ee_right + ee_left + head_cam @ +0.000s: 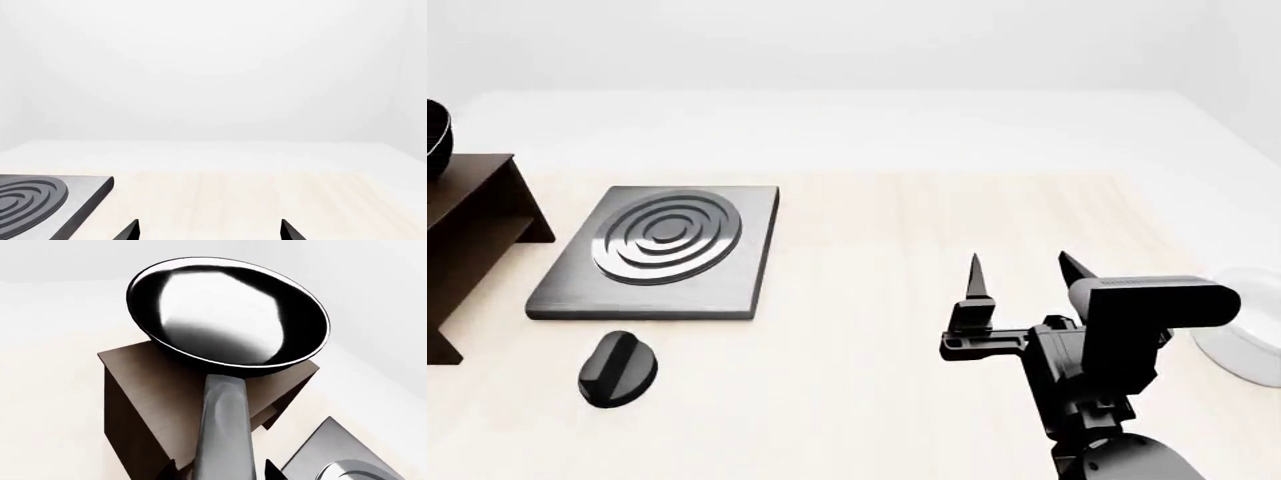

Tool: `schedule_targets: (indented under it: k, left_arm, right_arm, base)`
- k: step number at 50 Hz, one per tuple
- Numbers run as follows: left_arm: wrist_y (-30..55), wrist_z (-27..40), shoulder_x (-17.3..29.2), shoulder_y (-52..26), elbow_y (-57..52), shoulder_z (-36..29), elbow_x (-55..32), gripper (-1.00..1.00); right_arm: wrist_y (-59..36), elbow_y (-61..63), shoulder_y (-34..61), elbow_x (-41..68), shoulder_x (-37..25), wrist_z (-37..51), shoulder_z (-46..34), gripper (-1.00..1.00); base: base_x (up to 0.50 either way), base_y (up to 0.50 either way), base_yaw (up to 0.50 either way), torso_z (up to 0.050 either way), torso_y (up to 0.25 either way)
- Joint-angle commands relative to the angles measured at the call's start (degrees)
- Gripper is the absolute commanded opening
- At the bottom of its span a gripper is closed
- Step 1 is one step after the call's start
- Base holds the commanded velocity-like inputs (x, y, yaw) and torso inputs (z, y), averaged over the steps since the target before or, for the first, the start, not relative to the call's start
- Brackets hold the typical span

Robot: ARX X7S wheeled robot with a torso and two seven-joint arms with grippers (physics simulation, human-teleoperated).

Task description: Put the frying pan on top of the cabinet.

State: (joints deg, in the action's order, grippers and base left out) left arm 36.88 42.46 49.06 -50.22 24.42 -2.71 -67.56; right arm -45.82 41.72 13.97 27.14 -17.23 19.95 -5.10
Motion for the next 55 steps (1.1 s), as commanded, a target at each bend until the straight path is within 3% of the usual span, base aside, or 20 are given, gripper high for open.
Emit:
schedule_targets:
  k: [1, 8, 13, 23, 31, 36, 38, 41, 55]
  left_arm:
    - [0.86, 1.54, 0.96, -1.02, -4.85, -0.8, 1.6, 1.0]
    - [4.82, 6.92, 3.04, -4.37, -21.5, -1.28, -0.84, 1.0]
    - [9.18, 14.31, 3.9, -8.06, -32.5, -0.86, -5.19, 1.0]
    - [13.3, 17.58, 2.68, -10.45, -48.37, -3.32, -11.8, 1.0]
    - [6.94, 14.87, -0.09, 4.93, -62.48, -1.3, -11.18, 1.0]
    - [0.01, 10.12, -3.56, 17.51, -68.38, 0.28, -3.73, 1.0]
    - [-2.88, 7.06, -4.84, 23.26, -72.0, -0.98, 3.14, 1.0]
    - [-5.08, 6.09, -5.71, 26.99, -74.74, -1.08, 6.37, 1.0]
    - [-4.71, 4.46, -6.7, 26.88, -74.57, -4.57, 11.1, 1.0]
  right_arm:
    - [0.0, -0.08, 0.21, 0.21, -0.17, 0.28, -0.25, 1.0]
    - [-0.19, -0.3, 0.58, 0.33, -0.26, 0.41, -0.6, 1.0]
    - [-0.32, -0.15, 0.58, 0.7, -0.34, 0.45, -0.55, 1.0]
    - [-0.99, 0.21, 1.18, 1.42, -0.51, 0.83, -0.29, 1.0]
    - [-0.32, 0.15, 1.08, 1.08, -0.81, 1.08, -0.26, 1.0]
    - [0.86, 0.01, 0.8, -0.48, -1.2, 1.41, -1.27, 1.0]
    - [1.55, 0.76, 0.71, -1.78, -1.59, 1.86, -2.12, 1.0]
    - [2.11, 1.01, 0.5, -2.42, -1.74, 2.15, -2.46, 1.0]
    - [3.34, 1.75, 0.64, -3.53, -2.25, 3.17, -2.34, 1.0]
  base:
    - [0.0, 0.0, 0.0, 0.0, 0.0]
    - [0.0, 0.0, 0.0, 0.0, 0.0]
    - [0.0, 0.0, 0.0, 0.0, 0.0]
    - [0.0, 0.0, 0.0, 0.0, 0.0]
    - [0.0, 0.0, 0.0, 0.0, 0.0]
    - [0.0, 0.0, 0.0, 0.0, 0.0]
    - [0.0, 0.0, 0.0, 0.0, 0.0]
    - [0.0, 0.0, 0.0, 0.0, 0.0]
    - [0.0, 0.0, 0.0, 0.0, 0.0]
